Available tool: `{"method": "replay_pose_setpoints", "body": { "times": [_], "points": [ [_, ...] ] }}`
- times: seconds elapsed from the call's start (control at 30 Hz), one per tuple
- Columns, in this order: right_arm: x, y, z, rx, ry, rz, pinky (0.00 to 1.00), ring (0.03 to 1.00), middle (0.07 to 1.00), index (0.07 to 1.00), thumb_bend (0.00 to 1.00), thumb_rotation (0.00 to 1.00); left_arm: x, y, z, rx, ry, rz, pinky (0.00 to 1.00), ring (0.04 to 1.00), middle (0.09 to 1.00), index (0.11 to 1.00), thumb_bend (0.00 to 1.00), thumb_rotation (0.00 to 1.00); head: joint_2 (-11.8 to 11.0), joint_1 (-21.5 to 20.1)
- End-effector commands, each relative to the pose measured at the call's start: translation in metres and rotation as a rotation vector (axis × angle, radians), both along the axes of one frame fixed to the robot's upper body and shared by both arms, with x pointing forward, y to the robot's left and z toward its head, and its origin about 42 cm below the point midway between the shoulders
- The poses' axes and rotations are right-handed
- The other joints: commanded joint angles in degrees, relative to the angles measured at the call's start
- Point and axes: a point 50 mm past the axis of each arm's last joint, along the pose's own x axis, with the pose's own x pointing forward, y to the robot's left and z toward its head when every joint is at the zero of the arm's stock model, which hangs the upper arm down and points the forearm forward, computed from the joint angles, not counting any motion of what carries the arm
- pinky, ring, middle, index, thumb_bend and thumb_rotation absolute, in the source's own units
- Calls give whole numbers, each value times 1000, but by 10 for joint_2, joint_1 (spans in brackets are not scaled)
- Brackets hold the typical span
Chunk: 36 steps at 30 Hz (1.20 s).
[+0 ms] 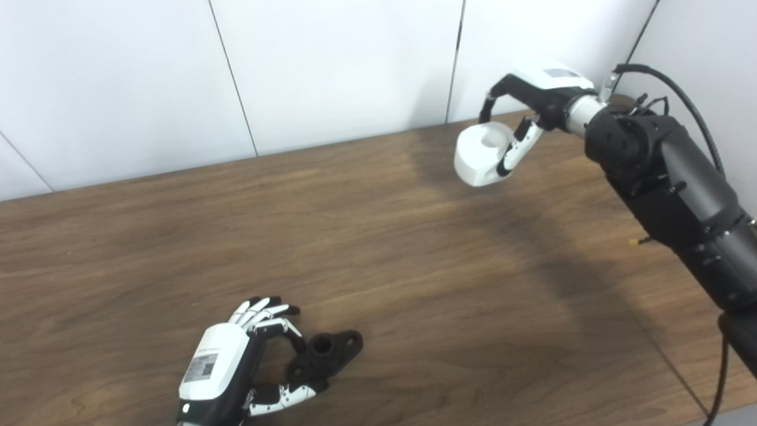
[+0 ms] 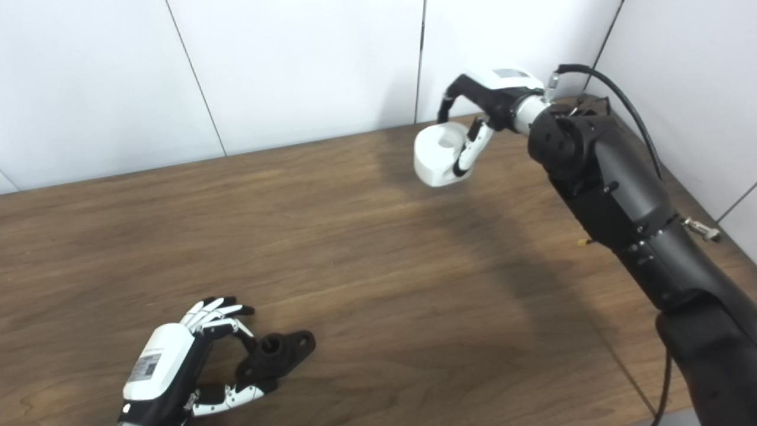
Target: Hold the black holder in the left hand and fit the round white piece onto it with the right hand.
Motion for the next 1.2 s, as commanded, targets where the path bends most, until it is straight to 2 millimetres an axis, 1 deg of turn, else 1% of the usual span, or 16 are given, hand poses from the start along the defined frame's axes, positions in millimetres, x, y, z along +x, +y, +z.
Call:
{"method": "replay_pose_setpoints", "body": {
  "times": [0.0, 0.13, 0.2, 0.23, 0.4, 0.57, 0.67, 0.83, 1.07, 1.17],
  "points": [
    [-6, 6, 29, -32, -79, 34, 803, 875, 759, 484, 524, 133, -3, -1, -18, 80, 82, 14, 928, 896, 797, 486, 520, 47, 0, 8],
    [-20, 29, 32, -41, -81, 128, 793, 873, 750, 484, 524, 131, -4, -4, -19, 89, 90, 14, 940, 903, 803, 487, 520, 48, 2, 23],
    [-25, 36, 33, -35, -77, 155, 801, 873, 750, 484, 524, 132, -4, -6, -19, 91, 91, 16, 945, 907, 806, 487, 520, 48, 5, 30],
    [-30, 44, 34, -26, -74, 176, 803, 873, 751, 484, 524, 132, -4, -7, -19, 93, 92, 16, 948, 907, 806, 487, 520, 48, 6, 35],
    [-47, 66, 34, -8, -65, 237, 798, 881, 765, 484, 525, 134, -3, -13, -20, 96, 92, 13, 961, 912, 807, 487, 520, 48, 11, 57],
    [-63, 83, 32, 25, -55, 309, 804, 895, 774, 483, 524, 134, -2, -20, -20, 100, 93, 9, 972, 918, 810, 487, 520, 49, 21, 99],
    [-73, 91, 30, 40, -50, 349, 792, 898, 778, 483, 524, 134, -2, -25, -21, 105, 98, 12, 975, 925, 814, 487, 520, 49, 25, 115],
    [-85, 104, 29, 60, -25, 394, 774, 911, 787, 484, 524, 134, -2, -30, -19, 115, 98, 13, 990, 936, 822, 488, 520, 50, 34, 120],
    [-95, 119, 23, 64, -16, 448, 762, 892, 775, 484, 524, 134, -1, -33, -17, 103, 86, 13, 993, 932, 819, 487, 520, 50, 46, 123],
    [-99, 127, 18, 68, -20, 473, 739, 883, 768, 483, 524, 134, -1, -33, -16, 98, 78, 14, 996, 928, 816, 487, 520, 49, 53, 122]
  ]
}}
